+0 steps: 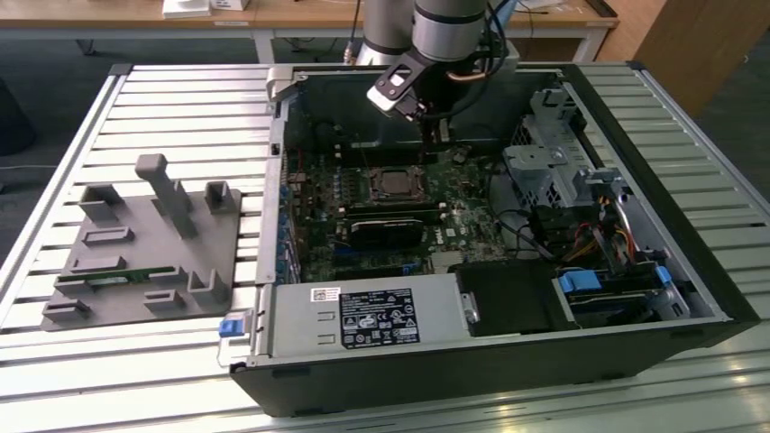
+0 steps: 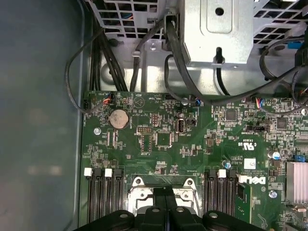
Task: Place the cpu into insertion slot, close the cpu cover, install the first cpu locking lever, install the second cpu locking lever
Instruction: 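Close the cpu cover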
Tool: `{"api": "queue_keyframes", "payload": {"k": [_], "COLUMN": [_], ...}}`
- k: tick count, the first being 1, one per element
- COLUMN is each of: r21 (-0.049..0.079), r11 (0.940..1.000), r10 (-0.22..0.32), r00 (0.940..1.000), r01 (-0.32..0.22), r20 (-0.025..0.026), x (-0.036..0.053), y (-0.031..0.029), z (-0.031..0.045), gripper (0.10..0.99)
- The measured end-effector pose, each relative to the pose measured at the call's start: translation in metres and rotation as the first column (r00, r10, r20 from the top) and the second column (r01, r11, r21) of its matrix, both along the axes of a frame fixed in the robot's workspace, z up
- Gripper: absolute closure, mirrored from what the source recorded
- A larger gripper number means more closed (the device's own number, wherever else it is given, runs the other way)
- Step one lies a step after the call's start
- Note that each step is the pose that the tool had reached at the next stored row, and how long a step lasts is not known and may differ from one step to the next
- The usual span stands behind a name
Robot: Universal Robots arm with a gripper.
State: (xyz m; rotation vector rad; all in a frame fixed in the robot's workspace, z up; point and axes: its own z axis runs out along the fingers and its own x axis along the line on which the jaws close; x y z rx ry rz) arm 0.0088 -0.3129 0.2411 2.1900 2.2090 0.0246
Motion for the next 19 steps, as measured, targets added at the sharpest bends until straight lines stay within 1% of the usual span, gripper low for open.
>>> {"api": "queue_keyframes", "payload": {"k": [5, 8, 19], "r21": [0.000, 0.000, 0.000], "r11": [1.0000, 1.0000, 1.0000], "r10": [0.000, 0.000, 0.000], "r00": [1.0000, 1.0000, 1.0000], "r01": [0.000, 0.000, 0.000], "r20": [-0.0014, -0.0019, -0.0020], "x": [-0.0029, -0.0069, -0.0243], "y": [0.0000, 0.0000, 0.0000], "z": [-0.0054, -0.0080, -0.0089], "gripper": [0.965, 0.965, 0.965]}}
